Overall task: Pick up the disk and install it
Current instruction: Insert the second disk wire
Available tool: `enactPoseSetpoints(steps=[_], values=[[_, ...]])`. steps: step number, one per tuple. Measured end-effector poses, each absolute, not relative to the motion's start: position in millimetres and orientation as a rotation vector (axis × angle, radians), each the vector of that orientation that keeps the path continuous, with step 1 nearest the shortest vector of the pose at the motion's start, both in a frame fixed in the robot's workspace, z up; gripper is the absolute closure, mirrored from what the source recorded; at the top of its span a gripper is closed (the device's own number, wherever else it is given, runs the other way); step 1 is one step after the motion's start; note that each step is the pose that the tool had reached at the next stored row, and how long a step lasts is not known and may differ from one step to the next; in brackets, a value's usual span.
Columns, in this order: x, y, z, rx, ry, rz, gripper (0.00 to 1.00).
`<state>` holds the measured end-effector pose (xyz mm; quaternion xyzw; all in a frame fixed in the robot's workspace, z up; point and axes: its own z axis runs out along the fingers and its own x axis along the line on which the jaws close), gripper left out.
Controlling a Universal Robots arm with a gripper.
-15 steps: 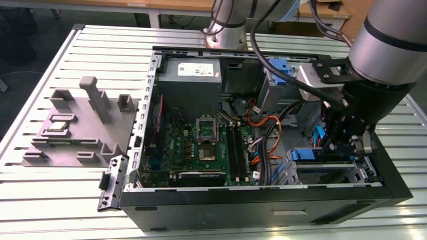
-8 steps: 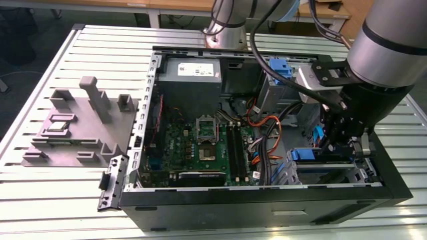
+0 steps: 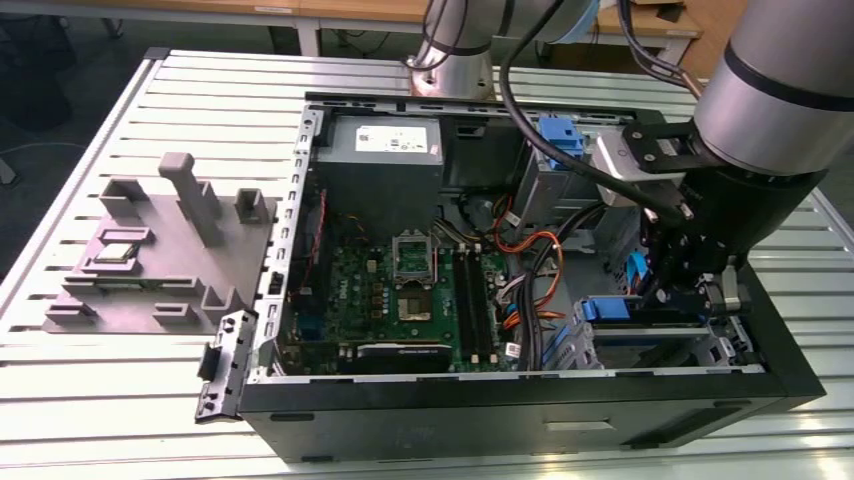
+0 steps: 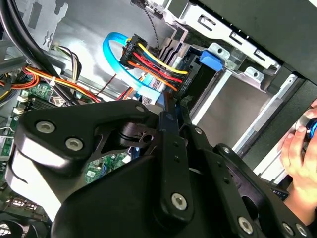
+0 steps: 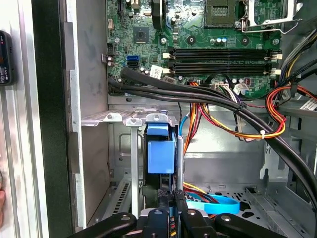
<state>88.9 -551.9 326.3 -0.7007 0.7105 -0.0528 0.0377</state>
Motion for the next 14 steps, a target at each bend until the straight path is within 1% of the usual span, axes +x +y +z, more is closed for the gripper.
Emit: enactPoseSetpoints(steps=[4, 5, 13, 14], values=[[89.0, -551.8, 327.7, -2.15, 2.18, -0.161, 0.83], [89.0, -551.9, 329.0, -2.15, 2.18, -0.162, 0.76], [89.0, -551.9, 343.5, -2.152, 2.182, -0.157, 0.76], [89.0, -551.9, 343.7, -2.152, 2.182, -0.157, 0.78]])
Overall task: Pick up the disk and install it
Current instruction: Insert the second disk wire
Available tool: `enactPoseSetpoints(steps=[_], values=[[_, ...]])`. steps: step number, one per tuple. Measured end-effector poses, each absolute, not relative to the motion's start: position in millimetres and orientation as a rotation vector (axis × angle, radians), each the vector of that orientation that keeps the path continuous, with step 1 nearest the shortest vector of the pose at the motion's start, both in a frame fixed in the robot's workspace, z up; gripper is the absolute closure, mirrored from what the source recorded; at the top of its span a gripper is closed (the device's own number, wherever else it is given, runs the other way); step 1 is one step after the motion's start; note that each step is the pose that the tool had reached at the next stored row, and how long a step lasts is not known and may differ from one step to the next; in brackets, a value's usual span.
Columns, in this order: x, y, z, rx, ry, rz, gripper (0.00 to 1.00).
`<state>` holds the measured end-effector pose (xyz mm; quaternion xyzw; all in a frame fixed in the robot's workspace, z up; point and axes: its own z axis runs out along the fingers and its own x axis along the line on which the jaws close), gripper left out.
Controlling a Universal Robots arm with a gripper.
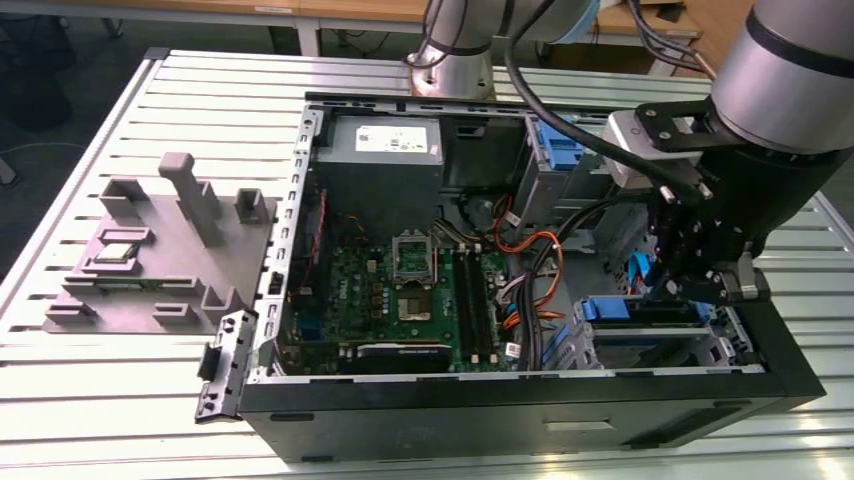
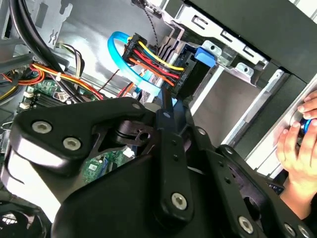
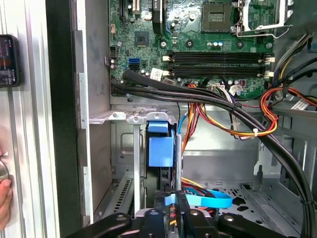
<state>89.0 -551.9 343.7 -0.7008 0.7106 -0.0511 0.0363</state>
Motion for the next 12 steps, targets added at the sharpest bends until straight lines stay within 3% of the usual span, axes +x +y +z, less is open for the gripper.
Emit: enactPoseSetpoints(steps=[1, 3, 12], values=[[89.1, -551.9, 343.7, -2.152, 2.182, -0.157, 0.78], [89.2, -551.9, 343.7, -2.152, 2.182, -0.157, 0.9], [89.5, -551.9, 343.8, -2.152, 2.182, -0.157, 0.9]])
